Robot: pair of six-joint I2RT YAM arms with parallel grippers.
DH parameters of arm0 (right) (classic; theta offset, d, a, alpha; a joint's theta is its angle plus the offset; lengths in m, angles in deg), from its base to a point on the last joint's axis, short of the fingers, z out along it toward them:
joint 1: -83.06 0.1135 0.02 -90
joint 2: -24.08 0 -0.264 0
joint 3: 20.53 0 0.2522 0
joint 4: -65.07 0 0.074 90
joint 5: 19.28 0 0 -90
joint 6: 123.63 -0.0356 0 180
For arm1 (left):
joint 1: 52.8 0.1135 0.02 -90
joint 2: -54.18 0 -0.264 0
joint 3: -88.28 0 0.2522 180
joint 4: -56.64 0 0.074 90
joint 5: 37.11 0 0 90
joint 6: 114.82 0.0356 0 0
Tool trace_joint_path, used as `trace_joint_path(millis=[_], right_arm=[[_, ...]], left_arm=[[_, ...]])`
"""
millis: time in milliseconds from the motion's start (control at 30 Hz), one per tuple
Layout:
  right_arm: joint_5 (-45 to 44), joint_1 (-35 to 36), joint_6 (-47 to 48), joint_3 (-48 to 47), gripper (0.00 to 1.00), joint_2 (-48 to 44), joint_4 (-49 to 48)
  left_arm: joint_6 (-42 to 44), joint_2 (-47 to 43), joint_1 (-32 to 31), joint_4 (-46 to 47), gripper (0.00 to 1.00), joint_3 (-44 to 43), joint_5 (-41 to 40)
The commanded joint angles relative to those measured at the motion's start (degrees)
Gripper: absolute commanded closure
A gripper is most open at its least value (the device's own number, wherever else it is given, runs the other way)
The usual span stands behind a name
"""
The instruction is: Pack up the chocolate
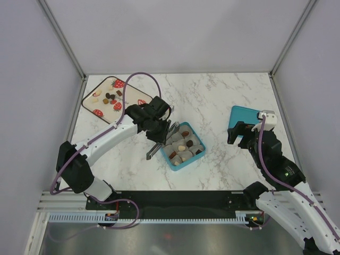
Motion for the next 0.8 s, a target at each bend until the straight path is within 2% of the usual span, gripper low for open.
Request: trace_joint_path(millis=[0,67,600,767], right_arm=[[0.70,0.00,-0.64,-1.54,0.03,-0.46,-0.91],[0.61,-0.09,-0.64,-1.45,0.03,-0.72,-0.91],[1.58,-0.01,-1.43,-1.72,0.03,-0.81,-0.91],[1.58,-0.01,-1.35,-1.72,0.03,-0.90,-0.91]], left_arm=[[-1.43,-2.47,-0.45,0.80,0.67,0.29,-0.59],[-3.63,-2.73,-0.63,-0.17,0.67,0.46,-0.68],[-4.16,-3.61,-1.16,-0.26,0.67,2.13,-0.94],[-4.07,-2.39,-1.24,-0.08,0.64,1.70,-2.08]])
